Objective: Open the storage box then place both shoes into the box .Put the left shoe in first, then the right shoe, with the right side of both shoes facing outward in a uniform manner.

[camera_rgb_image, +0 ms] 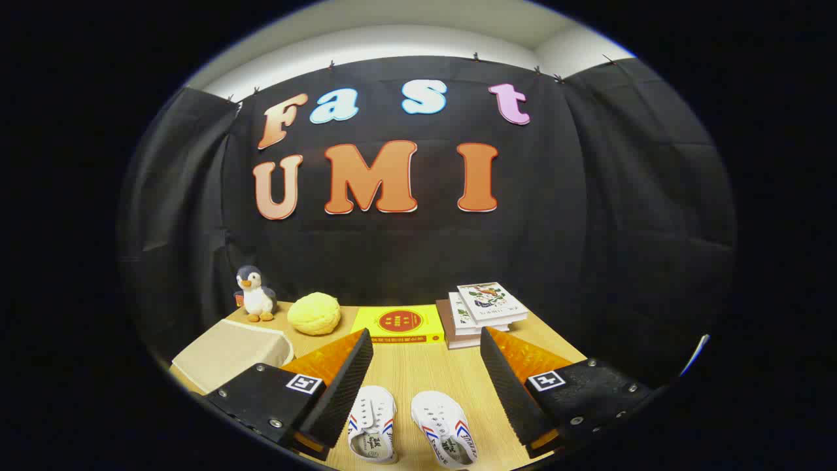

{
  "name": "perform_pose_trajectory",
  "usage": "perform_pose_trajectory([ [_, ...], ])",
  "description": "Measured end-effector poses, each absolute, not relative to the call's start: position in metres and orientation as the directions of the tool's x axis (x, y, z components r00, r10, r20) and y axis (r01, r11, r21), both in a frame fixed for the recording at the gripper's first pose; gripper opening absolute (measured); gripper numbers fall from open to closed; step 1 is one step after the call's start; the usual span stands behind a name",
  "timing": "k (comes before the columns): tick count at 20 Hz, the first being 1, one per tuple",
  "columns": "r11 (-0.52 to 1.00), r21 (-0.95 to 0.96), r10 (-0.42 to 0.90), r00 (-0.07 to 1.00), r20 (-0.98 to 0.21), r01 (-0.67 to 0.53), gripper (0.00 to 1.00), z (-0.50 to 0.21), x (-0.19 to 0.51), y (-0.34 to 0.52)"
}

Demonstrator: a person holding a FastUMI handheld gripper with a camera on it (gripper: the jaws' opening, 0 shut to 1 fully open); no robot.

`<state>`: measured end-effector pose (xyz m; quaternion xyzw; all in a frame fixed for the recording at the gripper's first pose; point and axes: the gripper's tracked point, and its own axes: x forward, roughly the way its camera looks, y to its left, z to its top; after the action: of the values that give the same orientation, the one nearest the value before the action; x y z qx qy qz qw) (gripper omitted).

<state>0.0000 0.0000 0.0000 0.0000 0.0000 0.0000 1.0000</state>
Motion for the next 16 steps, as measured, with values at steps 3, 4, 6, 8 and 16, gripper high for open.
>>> perform_pose_trajectory([
  [3, 0.996, 0.071, 0.051, 0.999, -0.018, -0.05, 0.98, -0.001, 0.001, 0.014],
  [4, 0.995, 0.083, 0.06, 0.998, -0.036, -0.056, 0.98, -0.003, 0.002, 0.016],
  [6, 0.995, 0.078, 0.067, 0.996, -0.056, -0.062, 0.98, -0.005, 0.005, 0.019],
  [8, 0.996, 0.069, 0.067, 0.997, -0.047, -0.064, 0.98, 0.0, 0.007, 0.019],
  [16, 0.991, 0.052, 0.127, 0.991, -0.034, -0.126, 0.98, 0.001, 0.016, 0.035],
])
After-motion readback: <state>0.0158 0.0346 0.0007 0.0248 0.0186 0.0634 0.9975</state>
